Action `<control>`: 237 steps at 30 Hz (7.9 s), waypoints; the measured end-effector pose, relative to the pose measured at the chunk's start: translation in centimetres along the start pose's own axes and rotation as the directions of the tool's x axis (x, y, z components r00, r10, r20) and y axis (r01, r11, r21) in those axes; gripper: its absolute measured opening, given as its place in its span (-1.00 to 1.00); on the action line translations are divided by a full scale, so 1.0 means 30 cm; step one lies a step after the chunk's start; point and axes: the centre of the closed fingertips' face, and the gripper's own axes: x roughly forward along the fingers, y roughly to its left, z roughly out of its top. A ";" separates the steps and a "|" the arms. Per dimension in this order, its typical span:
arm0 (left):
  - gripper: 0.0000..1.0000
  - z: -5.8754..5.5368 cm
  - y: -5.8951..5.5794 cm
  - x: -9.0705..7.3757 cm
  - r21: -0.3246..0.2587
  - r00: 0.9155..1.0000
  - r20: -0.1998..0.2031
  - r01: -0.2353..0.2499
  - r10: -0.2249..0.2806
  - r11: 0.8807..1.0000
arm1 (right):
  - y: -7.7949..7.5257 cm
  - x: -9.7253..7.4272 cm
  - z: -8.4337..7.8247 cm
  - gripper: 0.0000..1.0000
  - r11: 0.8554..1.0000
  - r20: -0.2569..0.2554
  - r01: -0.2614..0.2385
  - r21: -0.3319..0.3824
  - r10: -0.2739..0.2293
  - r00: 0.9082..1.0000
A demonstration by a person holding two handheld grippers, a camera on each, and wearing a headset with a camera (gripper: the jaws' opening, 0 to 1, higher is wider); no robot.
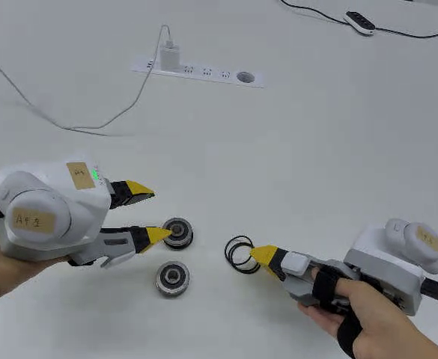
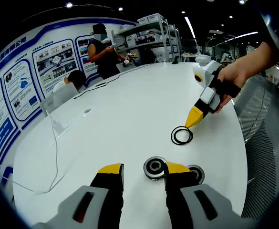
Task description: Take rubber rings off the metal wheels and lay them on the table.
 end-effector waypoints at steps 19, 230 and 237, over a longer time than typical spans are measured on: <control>-0.34 -0.002 -0.006 0.001 0.003 1.000 -0.006 0.004 -0.004 1.000 | -0.056 -0.031 0.003 -0.88 0.985 -0.008 0.108 -0.136 -0.110 0.994; -0.75 -0.073 -0.054 0.111 -0.037 0.989 -0.052 0.135 -0.137 0.990 | 0.254 0.240 -0.089 -0.29 0.946 -0.106 -0.282 -0.160 0.268 0.958; -0.75 -0.074 -0.054 0.111 -0.039 0.989 -0.051 0.135 -0.137 0.990 | 0.244 0.222 -0.085 -0.50 0.947 -0.114 -0.283 -0.156 0.267 0.957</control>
